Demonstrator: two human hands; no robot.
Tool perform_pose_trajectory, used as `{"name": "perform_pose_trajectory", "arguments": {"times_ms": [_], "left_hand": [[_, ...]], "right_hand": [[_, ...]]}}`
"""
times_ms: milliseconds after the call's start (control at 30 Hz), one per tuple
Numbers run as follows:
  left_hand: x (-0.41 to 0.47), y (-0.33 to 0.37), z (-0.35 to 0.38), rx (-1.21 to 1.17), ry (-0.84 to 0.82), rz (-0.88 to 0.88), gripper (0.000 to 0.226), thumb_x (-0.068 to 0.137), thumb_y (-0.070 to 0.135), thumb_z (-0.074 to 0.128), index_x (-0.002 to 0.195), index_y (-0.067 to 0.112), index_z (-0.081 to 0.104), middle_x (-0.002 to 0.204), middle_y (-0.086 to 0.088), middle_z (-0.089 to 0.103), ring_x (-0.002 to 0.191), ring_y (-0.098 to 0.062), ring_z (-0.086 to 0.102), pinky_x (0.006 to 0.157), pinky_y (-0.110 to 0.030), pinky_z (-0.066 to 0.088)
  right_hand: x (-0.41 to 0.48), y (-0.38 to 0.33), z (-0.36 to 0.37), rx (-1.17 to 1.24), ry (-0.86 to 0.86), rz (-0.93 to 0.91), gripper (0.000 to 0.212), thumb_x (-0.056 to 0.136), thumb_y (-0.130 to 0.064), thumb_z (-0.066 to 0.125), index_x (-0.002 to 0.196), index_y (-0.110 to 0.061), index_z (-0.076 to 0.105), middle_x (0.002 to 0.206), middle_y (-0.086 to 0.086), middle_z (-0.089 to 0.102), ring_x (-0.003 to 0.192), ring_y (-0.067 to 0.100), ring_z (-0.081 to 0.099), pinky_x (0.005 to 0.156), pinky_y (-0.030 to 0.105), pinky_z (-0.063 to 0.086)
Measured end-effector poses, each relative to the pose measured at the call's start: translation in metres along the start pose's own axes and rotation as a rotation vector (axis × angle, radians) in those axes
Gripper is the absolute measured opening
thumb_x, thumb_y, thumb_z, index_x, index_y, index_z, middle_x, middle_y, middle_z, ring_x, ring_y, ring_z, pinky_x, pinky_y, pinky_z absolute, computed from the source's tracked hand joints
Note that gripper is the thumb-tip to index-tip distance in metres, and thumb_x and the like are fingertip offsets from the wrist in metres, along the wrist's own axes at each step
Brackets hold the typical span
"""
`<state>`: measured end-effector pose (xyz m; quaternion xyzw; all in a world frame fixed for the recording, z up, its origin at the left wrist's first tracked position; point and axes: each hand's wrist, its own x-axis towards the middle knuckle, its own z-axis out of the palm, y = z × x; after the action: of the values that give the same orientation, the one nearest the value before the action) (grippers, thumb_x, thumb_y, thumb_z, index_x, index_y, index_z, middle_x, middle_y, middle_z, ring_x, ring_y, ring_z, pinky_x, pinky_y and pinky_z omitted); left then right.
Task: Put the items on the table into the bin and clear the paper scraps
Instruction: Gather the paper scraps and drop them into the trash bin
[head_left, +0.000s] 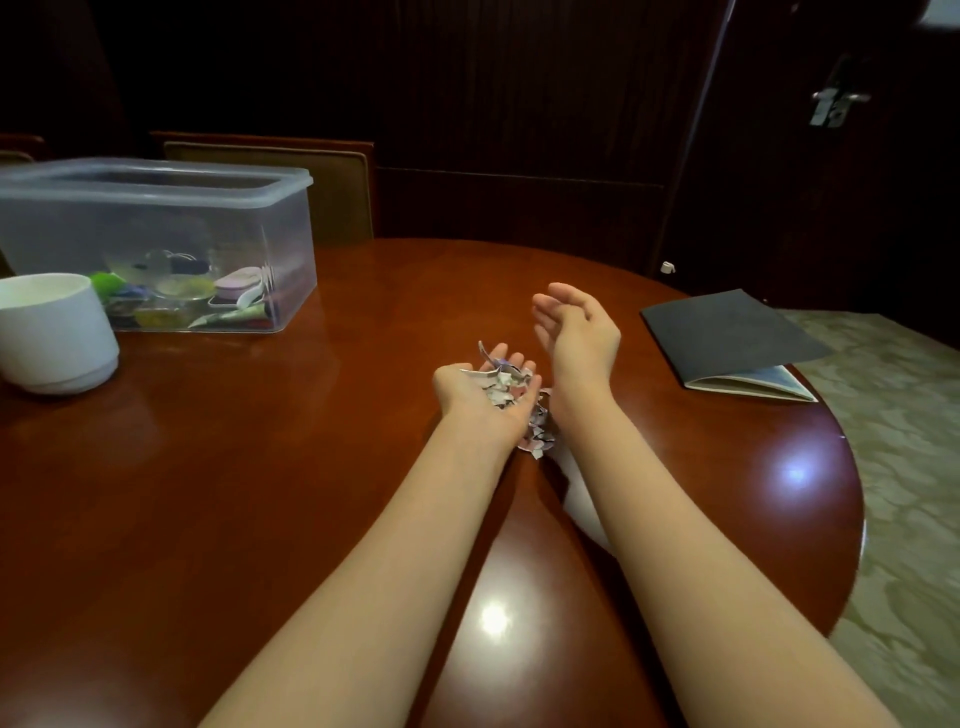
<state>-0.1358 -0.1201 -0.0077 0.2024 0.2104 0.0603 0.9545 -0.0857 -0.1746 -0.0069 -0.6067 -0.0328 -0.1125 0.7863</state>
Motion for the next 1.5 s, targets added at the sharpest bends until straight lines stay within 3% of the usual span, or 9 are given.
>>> {"name": "perform_pose_trajectory", "arguments": {"times_ms": [67, 167, 300, 433, 633, 1033, 1200, 1367, 1500], "left_hand": [[0.000, 0.005, -0.001, 0.018, 0.016, 0.041, 0.045, 0.098, 0.022, 0.020, 0.119, 0.003, 0.055, 0.133, -0.019, 0.049, 0.129, -0.031, 0.044, 0.107, -0.038, 0.033], [0.000, 0.011, -0.006, 0.066, 0.031, 0.094, 0.040, 0.098, 0.024, 0.025, 0.094, 0.005, 0.060, 0.112, -0.014, 0.057, 0.118, -0.028, 0.050, 0.101, -0.037, 0.037], [-0.002, 0.018, -0.010, 0.014, 0.061, 0.111, 0.033, 0.096, 0.024, 0.033, 0.075, 0.008, 0.053, 0.087, -0.011, 0.056, 0.091, -0.026, 0.056, 0.090, -0.035, 0.041], [-0.006, 0.024, -0.014, -0.043, 0.060, 0.103, 0.031, 0.094, 0.022, 0.037, 0.067, 0.009, 0.044, 0.079, -0.008, 0.051, 0.073, -0.019, 0.053, 0.082, -0.031, 0.044], [-0.008, 0.026, -0.021, -0.065, 0.101, 0.062, 0.030, 0.091, 0.021, 0.042, 0.062, 0.012, 0.040, 0.073, -0.003, 0.046, 0.068, -0.013, 0.046, 0.060, -0.022, 0.039], [-0.007, 0.019, -0.023, -0.053, 0.089, 0.050, 0.027, 0.089, 0.017, 0.040, 0.063, 0.013, 0.039, 0.071, -0.003, 0.044, 0.066, -0.012, 0.043, 0.056, -0.020, 0.037], [-0.008, 0.017, -0.026, -0.035, 0.074, 0.047, 0.026, 0.089, 0.016, 0.039, 0.063, 0.012, 0.040, 0.071, -0.003, 0.045, 0.065, -0.011, 0.043, 0.056, -0.020, 0.037], [-0.010, 0.014, -0.023, -0.019, 0.071, 0.019, 0.023, 0.090, 0.013, 0.037, 0.067, 0.011, 0.041, 0.077, -0.006, 0.045, 0.068, -0.014, 0.045, 0.061, -0.022, 0.039], [-0.010, 0.013, -0.021, -0.074, 0.045, -0.029, 0.023, 0.093, 0.011, 0.034, 0.072, 0.009, 0.044, 0.081, -0.010, 0.047, 0.071, -0.018, 0.047, 0.064, -0.027, 0.043]], "right_hand": [[0.006, 0.000, -0.013, -0.094, -0.005, 0.012, 0.032, 0.095, -0.003, 0.031, 0.098, -0.018, 0.059, 0.102, 0.003, 0.066, 0.098, 0.013, 0.061, 0.089, 0.027, 0.049], [0.014, 0.005, -0.034, -0.393, -0.088, 0.047, 0.034, 0.094, -0.008, 0.032, 0.099, -0.021, 0.064, 0.103, -0.002, 0.063, 0.106, 0.016, 0.057, 0.098, 0.036, 0.044], [0.009, 0.013, -0.044, -0.922, -0.472, -0.033, 0.034, 0.099, -0.023, 0.037, 0.127, -0.017, 0.054, 0.134, 0.002, 0.052, 0.127, 0.018, 0.044, 0.103, 0.028, 0.031], [-0.006, 0.013, -0.039, -1.193, -0.753, -0.073, 0.044, 0.101, -0.038, 0.029, 0.140, -0.021, 0.041, 0.152, -0.002, 0.030, 0.143, 0.012, 0.020, 0.116, 0.039, 0.006], [-0.020, 0.005, -0.051, -1.186, -0.876, -0.117, 0.068, 0.083, -0.048, 0.062, 0.143, -0.024, 0.037, 0.153, -0.005, 0.028, 0.142, 0.012, 0.024, 0.114, 0.029, 0.019], [-0.037, 0.009, -0.052, -1.066, -0.662, -0.292, 0.019, 0.087, -0.014, 0.064, 0.104, -0.009, 0.070, 0.112, 0.004, 0.062, 0.101, 0.014, 0.054, 0.077, 0.012, 0.030], [-0.035, 0.015, -0.046, -1.099, -0.610, -0.273, 0.016, 0.089, -0.002, 0.055, 0.092, -0.011, 0.068, 0.091, 0.005, 0.062, 0.082, 0.014, 0.050, 0.071, 0.021, 0.034], [-0.031, 0.013, -0.045, -0.865, -0.493, -0.222, 0.015, 0.085, 0.002, 0.058, 0.084, -0.010, 0.068, 0.077, -0.001, 0.062, 0.065, 0.007, 0.053, 0.057, 0.006, 0.041], [-0.029, -0.003, -0.031, -0.449, -0.430, -0.162, 0.022, 0.084, 0.001, 0.063, 0.075, -0.019, 0.066, 0.070, -0.006, 0.062, 0.065, 0.005, 0.058, 0.068, 0.021, 0.050]]}}
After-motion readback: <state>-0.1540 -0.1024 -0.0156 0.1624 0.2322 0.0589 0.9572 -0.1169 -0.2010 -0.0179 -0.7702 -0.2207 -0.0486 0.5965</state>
